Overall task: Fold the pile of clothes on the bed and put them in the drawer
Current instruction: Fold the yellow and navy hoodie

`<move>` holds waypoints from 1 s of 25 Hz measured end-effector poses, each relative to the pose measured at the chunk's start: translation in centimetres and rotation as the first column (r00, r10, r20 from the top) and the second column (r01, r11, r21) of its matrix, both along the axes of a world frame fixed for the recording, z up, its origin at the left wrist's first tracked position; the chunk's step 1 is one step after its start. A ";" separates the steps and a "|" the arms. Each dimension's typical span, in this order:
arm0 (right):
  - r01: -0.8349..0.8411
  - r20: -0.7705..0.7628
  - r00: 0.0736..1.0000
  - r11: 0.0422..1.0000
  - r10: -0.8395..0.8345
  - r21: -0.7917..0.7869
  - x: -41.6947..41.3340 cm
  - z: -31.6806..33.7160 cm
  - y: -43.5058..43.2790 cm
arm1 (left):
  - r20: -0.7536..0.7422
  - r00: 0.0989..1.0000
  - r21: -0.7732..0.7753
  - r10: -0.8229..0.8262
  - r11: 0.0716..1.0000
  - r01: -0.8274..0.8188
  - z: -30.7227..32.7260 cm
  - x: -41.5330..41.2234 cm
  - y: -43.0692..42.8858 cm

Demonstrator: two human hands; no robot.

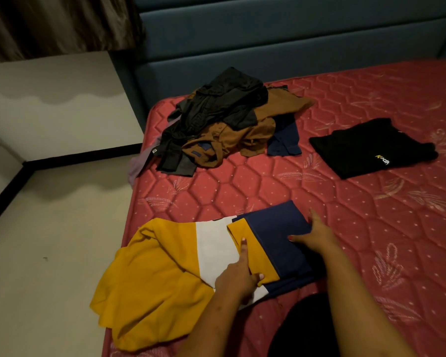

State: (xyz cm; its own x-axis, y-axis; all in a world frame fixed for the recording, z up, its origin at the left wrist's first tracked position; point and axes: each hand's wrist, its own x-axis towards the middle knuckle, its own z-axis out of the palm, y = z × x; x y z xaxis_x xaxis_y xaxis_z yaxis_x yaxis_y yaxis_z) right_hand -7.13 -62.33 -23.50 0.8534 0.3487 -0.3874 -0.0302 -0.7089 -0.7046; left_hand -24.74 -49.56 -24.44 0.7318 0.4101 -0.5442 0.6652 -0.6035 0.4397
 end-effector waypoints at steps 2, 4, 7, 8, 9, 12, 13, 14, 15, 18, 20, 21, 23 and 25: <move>-0.009 0.011 1.000 0.997 0.008 0.078 -0.3 0.6 -0.4 | -0.005 1.000 -0.090 0.012 0.996 -0.012 0.1 -0.3 0.3; -0.074 0.097 0.993 0.992 0.064 0.102 -0.6 2.0 -0.2 | 0.039 0.998 -0.235 0.055 0.971 -0.044 0.8 -1.2 0.9; -0.146 0.219 0.966 0.989 0.138 0.017 -1.5 5.3 1.3 | 0.153 0.942 -0.428 0.299 0.879 -0.210 1.7 -3.4 2.3; -0.171 0.268 0.948 0.985 0.174 -0.034 -2.1 6.5 2.2 | 0.166 0.892 -0.497 0.421 0.817 -0.293 1.8 -4.5 3.0; -0.191 0.307 0.928 0.977 0.210 -0.089 -2.9 7.7 3.1 | 0.164 0.827 -0.565 0.537 0.739 -0.368 2.0 -5.5 3.7; -0.248 0.379 0.863 0.934 0.333 -0.256 -6.6 11.1 6.7 | 0.156 0.613 -0.699 0.775 0.525 -0.486 2.8 -8.9 5.9; -0.255 0.402 0.836 0.913 0.373 -0.319 -8.1 11.9 8.0 | 0.154 0.531 -0.723 0.833 0.462 -0.514 2.7 -10.3 6.7; -0.250 0.431 0.806 0.894 0.405 -0.372 -9.7 12.5 9.0 | 0.159 0.440 -0.734 0.884 0.404 -0.546 2.6 -11.4 7.5; -0.246 0.460 0.775 0.877 0.434 -0.413 -11.5 12.9 10.2 | 0.174 0.349 -0.718 0.921 0.361 -0.595 2.2 -12.9 8.6; -0.286 0.502 0.691 0.835 0.520 -0.471 -16.9 12.7 13.7 | 0.221 0.139 -0.562 0.965 0.243 -0.791 0.6 -17.7 11.4; -0.323 0.506 0.678 0.835 0.533 -0.446 -19.0 12.0 15.2 | 0.174 0.169 -0.344 0.970 0.220 -0.913 -0.8 -20.9 12.2; -0.329 0.503 0.686 0.841 0.526 -0.430 -19.1 11.8 15.3 | 0.116 0.181 -0.287 0.977 0.208 -0.935 -1.9 -22.2 12.5; -0.299 0.498 0.711 0.854 0.497 -0.425 -17.3 12.3 14.7 | -0.041 0.166 -0.367 0.985 0.140 -0.920 -5.1 -23.9 13.2; -0.219 0.480 0.759 0.867 0.440 -0.447 -13.8 13.4 12.9 | -0.145 0.193 -0.516 0.970 0.092 -0.851 -12.7 -24.9 15.5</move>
